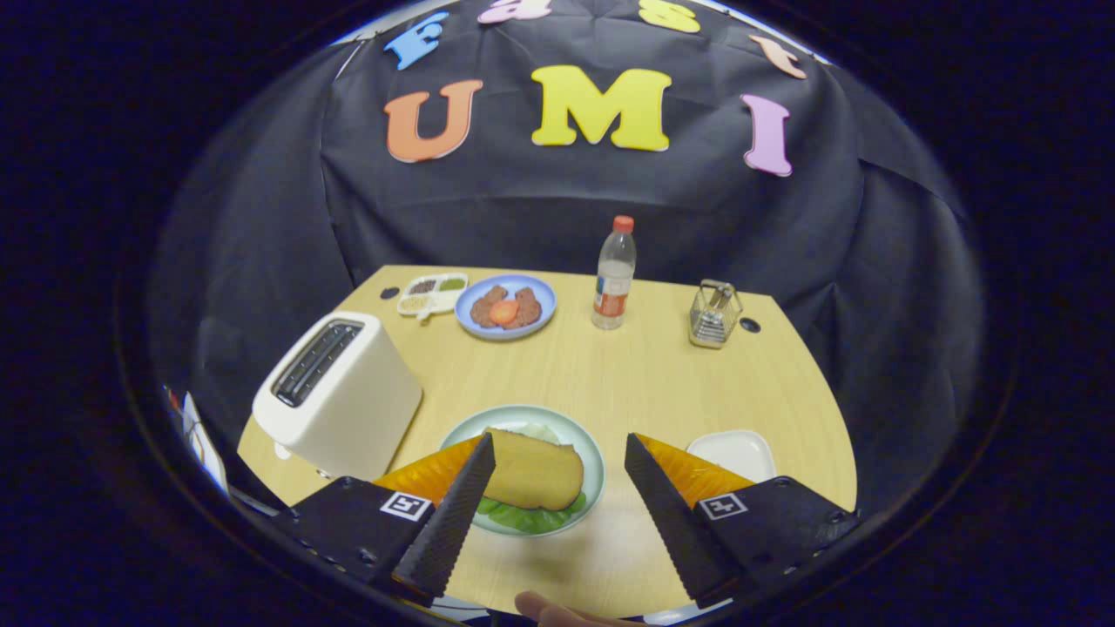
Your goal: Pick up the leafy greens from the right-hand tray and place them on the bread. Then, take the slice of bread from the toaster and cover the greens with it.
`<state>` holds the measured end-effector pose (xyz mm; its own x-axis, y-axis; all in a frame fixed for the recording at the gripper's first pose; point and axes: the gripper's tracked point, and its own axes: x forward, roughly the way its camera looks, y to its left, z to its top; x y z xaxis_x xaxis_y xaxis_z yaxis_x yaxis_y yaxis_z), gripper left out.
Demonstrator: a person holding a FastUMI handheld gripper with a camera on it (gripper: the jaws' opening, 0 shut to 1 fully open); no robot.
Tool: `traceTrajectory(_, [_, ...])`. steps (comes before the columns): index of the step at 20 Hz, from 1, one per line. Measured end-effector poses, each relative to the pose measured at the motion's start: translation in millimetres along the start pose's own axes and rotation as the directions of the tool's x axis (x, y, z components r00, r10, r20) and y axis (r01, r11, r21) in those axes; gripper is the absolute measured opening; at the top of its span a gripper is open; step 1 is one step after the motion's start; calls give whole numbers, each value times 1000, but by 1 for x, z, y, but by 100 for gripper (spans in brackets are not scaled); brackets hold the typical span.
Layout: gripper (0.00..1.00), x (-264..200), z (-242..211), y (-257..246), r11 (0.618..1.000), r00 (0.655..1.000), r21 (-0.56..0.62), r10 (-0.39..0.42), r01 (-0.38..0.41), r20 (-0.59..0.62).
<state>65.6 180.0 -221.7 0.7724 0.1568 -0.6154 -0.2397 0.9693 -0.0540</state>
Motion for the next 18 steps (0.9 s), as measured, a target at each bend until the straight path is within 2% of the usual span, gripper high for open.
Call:
traceTrajectory(3, [95,-61,52,-14,999,983,13,-51,49,176])
traceTrajectory(8, [95,-159,116,-26,997,905,48,-82,68,418])
traceTrajectory(10, [95,-185,126,-25,998,881,47,-68,52,468])
traceTrajectory(13, [95,-210,134,-36,996,851,28,-86,84,518])
traceTrajectory(18, [96,-219,130,-52,991,821,29,-123,129,558])
